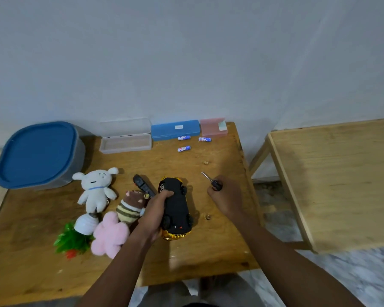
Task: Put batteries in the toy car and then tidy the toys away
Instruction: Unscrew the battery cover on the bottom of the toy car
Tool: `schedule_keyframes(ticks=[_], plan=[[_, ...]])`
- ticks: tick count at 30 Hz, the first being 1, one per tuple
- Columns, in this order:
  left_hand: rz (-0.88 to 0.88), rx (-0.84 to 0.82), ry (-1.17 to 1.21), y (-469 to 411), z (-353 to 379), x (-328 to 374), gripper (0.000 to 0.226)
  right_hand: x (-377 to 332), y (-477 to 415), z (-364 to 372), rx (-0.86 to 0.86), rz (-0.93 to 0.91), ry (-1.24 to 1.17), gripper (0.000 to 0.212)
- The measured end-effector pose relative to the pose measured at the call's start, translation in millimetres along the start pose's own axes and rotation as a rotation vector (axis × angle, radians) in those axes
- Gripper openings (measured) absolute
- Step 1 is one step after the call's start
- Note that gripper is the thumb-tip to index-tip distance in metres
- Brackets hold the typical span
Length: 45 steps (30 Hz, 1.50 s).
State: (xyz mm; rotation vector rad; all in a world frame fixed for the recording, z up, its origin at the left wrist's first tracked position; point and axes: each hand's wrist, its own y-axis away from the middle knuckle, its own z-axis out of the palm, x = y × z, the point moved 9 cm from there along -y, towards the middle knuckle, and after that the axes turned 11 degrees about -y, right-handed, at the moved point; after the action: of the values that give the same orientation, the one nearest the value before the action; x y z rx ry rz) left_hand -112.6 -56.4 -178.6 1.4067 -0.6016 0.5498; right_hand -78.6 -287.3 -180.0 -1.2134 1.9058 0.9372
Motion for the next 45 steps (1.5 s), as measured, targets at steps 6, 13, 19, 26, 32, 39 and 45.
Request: schedule_keyframes(ticks=[6,13,19,26,32,39,45], plan=[[0.000,-0.016,0.092,5,4,-6,0.032,18,13,-10,0.035,-0.006,0.062,0.013],[-0.016,-0.026,0.147,8,15,-13,0.030,15,17,-13,0.089,-0.129,0.294,0.018],[0.019,-0.031,0.151,8,22,-11,0.027,17,14,-15,0.028,-0.080,0.266,0.035],[0.029,-0.094,0.253,13,27,3,0.049,-34,23,-22,0.019,-0.213,0.085,0.032],[0.086,-0.099,0.231,14,22,31,0.052,-114,41,6,-0.169,-0.529,-0.069,0.030],[0.105,-0.104,0.135,8,1,48,0.054,-135,52,37,-0.266,-0.641,0.134,0.055],[0.108,-0.128,0.110,1,-12,52,0.047,-143,50,46,-0.263,-0.575,0.055,0.046]])
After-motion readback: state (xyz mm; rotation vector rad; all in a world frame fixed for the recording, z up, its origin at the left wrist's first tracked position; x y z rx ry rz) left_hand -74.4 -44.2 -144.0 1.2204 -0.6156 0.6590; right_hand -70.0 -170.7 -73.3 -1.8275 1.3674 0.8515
